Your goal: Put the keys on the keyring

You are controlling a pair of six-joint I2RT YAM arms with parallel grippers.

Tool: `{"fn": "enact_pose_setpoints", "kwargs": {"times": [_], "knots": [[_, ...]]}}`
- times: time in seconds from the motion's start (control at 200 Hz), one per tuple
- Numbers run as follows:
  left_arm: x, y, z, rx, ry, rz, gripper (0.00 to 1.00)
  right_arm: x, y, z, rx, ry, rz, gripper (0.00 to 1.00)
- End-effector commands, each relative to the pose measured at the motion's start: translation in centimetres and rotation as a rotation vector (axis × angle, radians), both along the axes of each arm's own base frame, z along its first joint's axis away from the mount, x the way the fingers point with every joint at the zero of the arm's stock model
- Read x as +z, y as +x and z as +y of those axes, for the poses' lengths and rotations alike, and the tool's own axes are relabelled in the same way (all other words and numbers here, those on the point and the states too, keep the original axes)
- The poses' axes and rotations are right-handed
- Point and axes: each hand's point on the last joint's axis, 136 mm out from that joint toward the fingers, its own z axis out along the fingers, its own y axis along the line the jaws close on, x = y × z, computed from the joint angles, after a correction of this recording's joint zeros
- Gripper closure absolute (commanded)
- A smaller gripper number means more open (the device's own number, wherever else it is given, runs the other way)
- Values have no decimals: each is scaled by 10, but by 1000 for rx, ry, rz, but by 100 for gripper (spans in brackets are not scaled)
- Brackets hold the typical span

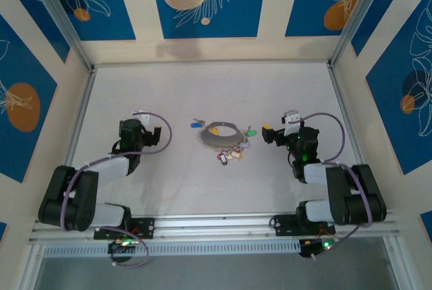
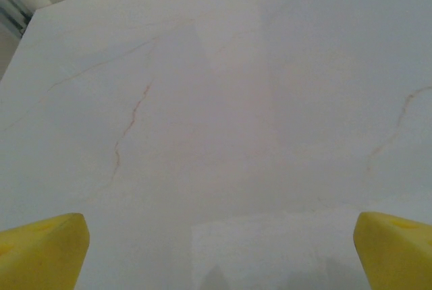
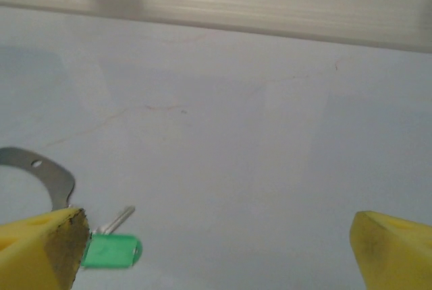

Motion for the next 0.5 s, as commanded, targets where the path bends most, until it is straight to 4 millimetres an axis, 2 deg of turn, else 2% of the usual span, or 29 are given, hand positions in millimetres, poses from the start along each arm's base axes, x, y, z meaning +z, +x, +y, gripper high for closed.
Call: {"fn": "enact_pose_setpoints", "kwargs": {"times": [0.0,0.055,0.21,0.4,0.495], "knots": [[18,18,2,4,-70,-116,0,-1,14,-5,-49,19,-62,1],[12,21,1,-17,-81,-127,0,-3,17,-6,-68,11,-54,1],[-5,25,16,30,-144,-118,0,-8,26,-13,-100,15,16,1],[-5,25,16,24,-142,-125,0,-12,37,-27,-168,43,76,1],[-5,24,16,24,-143,-124,0,-11,36,-25,-158,45,68,1]]}}
